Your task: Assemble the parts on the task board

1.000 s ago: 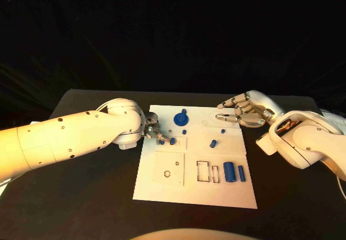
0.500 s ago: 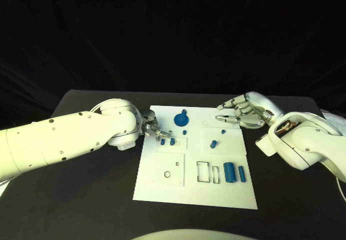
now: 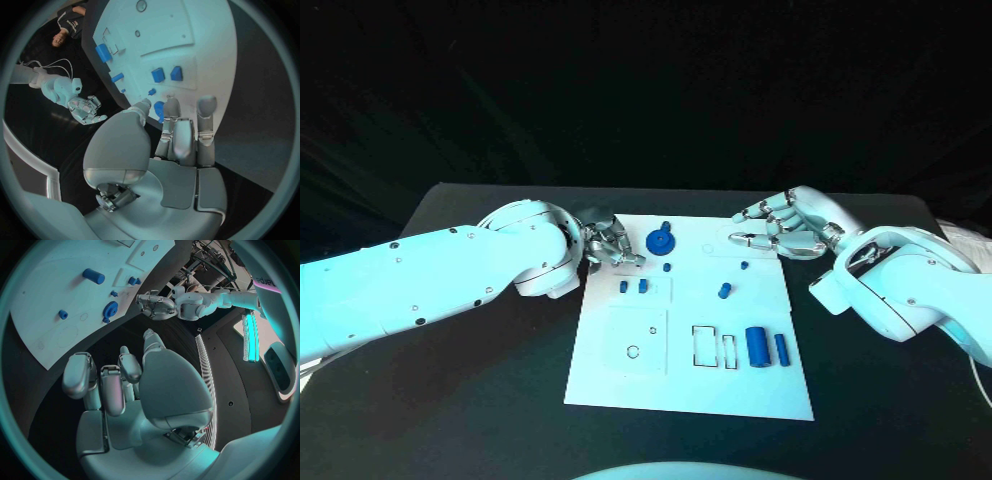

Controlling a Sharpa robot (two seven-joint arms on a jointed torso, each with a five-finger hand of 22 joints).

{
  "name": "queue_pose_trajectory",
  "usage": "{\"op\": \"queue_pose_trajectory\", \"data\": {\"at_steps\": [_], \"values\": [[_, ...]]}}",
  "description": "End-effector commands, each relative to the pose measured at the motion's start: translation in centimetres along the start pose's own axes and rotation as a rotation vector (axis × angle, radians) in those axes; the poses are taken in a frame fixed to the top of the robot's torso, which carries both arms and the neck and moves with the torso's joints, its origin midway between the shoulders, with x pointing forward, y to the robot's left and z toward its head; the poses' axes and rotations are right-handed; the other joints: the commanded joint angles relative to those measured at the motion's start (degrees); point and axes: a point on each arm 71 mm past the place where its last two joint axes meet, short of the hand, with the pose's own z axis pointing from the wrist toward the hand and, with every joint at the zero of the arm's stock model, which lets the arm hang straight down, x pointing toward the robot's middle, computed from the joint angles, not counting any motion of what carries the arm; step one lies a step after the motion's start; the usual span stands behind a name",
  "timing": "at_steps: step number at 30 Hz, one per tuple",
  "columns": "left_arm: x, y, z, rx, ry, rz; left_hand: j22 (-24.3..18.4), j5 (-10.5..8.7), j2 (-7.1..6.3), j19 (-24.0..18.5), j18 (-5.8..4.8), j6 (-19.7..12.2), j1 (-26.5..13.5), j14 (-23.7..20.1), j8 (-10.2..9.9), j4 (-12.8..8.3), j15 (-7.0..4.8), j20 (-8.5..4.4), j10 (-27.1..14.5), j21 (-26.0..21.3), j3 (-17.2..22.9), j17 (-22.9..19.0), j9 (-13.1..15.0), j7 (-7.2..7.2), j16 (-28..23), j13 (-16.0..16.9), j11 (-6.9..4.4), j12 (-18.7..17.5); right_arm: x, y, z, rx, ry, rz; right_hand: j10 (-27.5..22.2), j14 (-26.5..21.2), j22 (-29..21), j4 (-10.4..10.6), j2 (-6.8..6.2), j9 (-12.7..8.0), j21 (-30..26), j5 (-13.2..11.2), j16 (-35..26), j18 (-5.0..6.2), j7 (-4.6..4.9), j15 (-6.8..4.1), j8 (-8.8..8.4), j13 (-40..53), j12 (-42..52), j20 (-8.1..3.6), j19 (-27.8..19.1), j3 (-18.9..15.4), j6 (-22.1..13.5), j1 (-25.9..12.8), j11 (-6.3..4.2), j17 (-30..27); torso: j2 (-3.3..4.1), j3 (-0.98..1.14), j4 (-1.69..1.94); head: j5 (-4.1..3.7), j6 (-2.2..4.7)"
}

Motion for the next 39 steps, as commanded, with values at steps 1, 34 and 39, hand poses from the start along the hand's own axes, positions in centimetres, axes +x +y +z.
{"op": "queue_pose_trajectory", "data": {"at_steps": [1,34,39], "values": [[-0.6,-2.3,0.1,0.264,-0.108,-0.014,-4.52,0.15,-0.71,-4.51,0.49,-1.49,7.31,-10.74,-2.33,-2.07,1.91,1.38,-4.65,-7.26,3.52,-13.70,-2.84,2.01,-15.30,-4.42,1.63,-4.97,0.2,0.1,0.0,-0.010,0.010,-0.001,-0.50,3.93,-0.05,0.05,0.54,0.01,-0.36,0.18,-0.27,0.49,-0.01,-0.25,0.06,-0.02,-0.10,-0.12,-0.16,-0.32,0.45,0.01,-0.02,5.28,0.06,0.00,-0.04,-0.17,0.31],[2.8,-5.6,4.4,0.329,-0.063,0.435,11.52,0.06,-3.55,17.94,-3.52,12.10,12.14,10.02,-20.51,-4.05,0.92,1.03,4.82,19.53,2.24,3.05,-23.11,1.12,9.84,-34.50,1.85,-27.81,0.3,0.2,0.1,-0.014,0.011,0.000,-0.47,3.95,-0.03,0.12,0.63,0.00,-0.36,0.29,-0.24,0.48,0.00,-0.25,0.05,0.04,0.01,-0.12,-0.14,-0.41,0.44,-0.04,-0.02,5.35,0.01,-0.05,0.04,-0.93,0.51],[3.0,-5.6,4.6,0.317,-0.041,0.451,12.67,0.06,-3.36,18.38,-3.78,12.97,12.21,9.93,-20.74,-4.08,0.75,0.92,5.91,21.08,2.26,1.89,-23.39,1.02,9.38,-34.95,1.70,-28.13,0.3,0.2,0.1,-0.014,0.012,0.000,-0.46,3.96,-0.02,0.11,0.66,0.00,-0.36,0.32,-0.22,0.48,-0.01,-0.25,0.05,0.04,0.03,-0.12,-0.13,-0.42,0.44,0.00,-0.02,5.38,0.04,-0.07,0.01,-0.93,0.46]]}}
